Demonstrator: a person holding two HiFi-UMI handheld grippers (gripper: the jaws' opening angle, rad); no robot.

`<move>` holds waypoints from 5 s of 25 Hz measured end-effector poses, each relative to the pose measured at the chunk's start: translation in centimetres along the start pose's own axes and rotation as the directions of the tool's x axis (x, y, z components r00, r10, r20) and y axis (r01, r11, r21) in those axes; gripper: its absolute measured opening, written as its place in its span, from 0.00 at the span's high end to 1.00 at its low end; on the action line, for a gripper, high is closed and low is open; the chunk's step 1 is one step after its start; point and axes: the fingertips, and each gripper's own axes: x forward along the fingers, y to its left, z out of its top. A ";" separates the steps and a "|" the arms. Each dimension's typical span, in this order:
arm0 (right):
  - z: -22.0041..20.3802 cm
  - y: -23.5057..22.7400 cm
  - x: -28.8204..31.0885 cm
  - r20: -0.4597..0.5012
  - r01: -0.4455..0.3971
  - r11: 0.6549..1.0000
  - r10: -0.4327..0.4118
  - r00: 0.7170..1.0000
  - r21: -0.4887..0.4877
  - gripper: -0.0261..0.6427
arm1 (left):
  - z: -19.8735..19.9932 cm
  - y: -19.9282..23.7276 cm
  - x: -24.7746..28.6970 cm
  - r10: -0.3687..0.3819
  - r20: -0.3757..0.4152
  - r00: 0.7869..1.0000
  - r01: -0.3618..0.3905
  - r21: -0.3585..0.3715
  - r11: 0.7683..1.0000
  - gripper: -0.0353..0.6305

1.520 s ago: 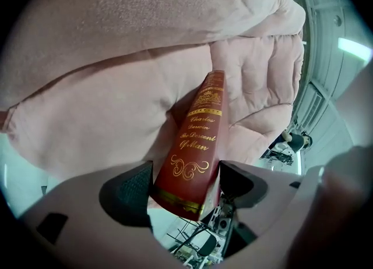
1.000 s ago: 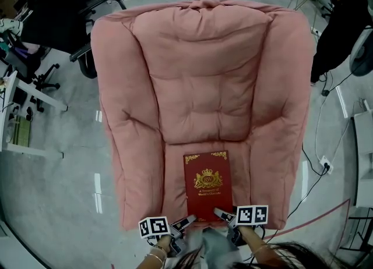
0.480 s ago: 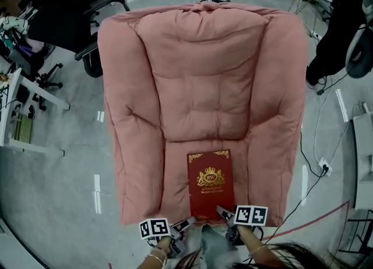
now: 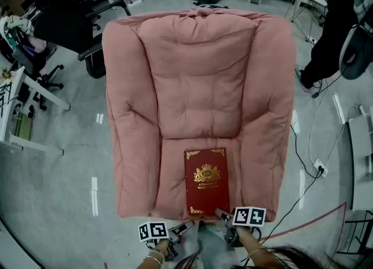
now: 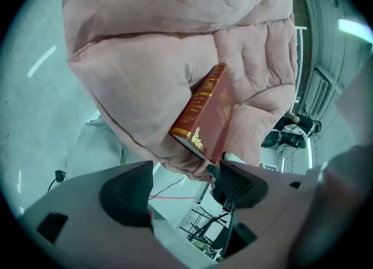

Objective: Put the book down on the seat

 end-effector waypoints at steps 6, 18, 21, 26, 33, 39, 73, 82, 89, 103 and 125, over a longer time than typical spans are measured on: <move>-0.4 -0.7 -2.0 0.016 -0.007 1.000 0.007 1.000 0.006 0.36 | -1.6 -0.3 -0.4 0.004 -0.002 1.000 -0.004 0.031 1.000 0.43; -1.8 -0.9 -4.9 -0.006 -0.054 0.998 0.054 0.999 -0.027 0.36 | -4.9 -0.3 -1.6 0.046 0.016 0.999 -0.047 0.067 0.997 0.43; -2.4 -0.4 -5.6 -0.032 -0.085 0.996 0.084 0.996 -0.036 0.36 | -5.1 -0.6 -2.4 0.039 0.058 0.998 -0.043 0.064 0.997 0.43; -2.9 0.2 -6.7 -0.059 -0.106 0.993 0.102 0.993 -0.054 0.37 | -5.1 -1.8 -3.6 0.022 0.109 0.994 -0.030 0.065 0.997 0.44; -3.3 0.9 -7.8 -0.056 -0.116 0.992 0.113 0.992 -0.055 0.37 | -5.0 -3.1 -5.2 0.000 0.173 0.985 -0.016 0.091 0.996 0.51; -4.7 1.2 -9.2 -0.047 -0.121 0.992 0.119 0.992 -0.036 0.37 | -6.3 -3.9 -6.3 -0.010 0.196 0.981 -0.010 0.103 0.995 0.53; -15.5 10.1 -23.9 0.178 -0.186 0.971 0.211 0.961 -0.149 0.37 | -14.9 -7.6 -19.1 -0.181 0.322 0.929 0.090 0.276 0.957 0.65; -18.3 14.6 -27.9 0.222 -0.277 0.931 0.330 0.918 -0.238 0.38 | -16.9 -7.8 -23.6 -0.204 0.452 0.868 0.048 0.332 0.942 0.75; -19.7 14.7 -30.5 0.243 -0.251 0.918 0.331 0.912 -0.306 0.49 | -18.7 -10.6 -25.5 -0.313 0.479 0.820 0.122 0.387 0.914 0.77; -24.6 14.5 -35.8 0.189 -0.313 0.861 0.412 0.891 -0.402 0.57 | -27.0 -15.5 -28.2 -0.447 0.480 0.755 0.185 0.497 0.848 0.84; -36.0 9.9 -42.5 0.167 -0.346 0.819 0.461 0.872 -0.458 0.71 | -42.9 -14.3 -30.8 -0.515 0.485 0.707 0.167 0.592 0.788 0.88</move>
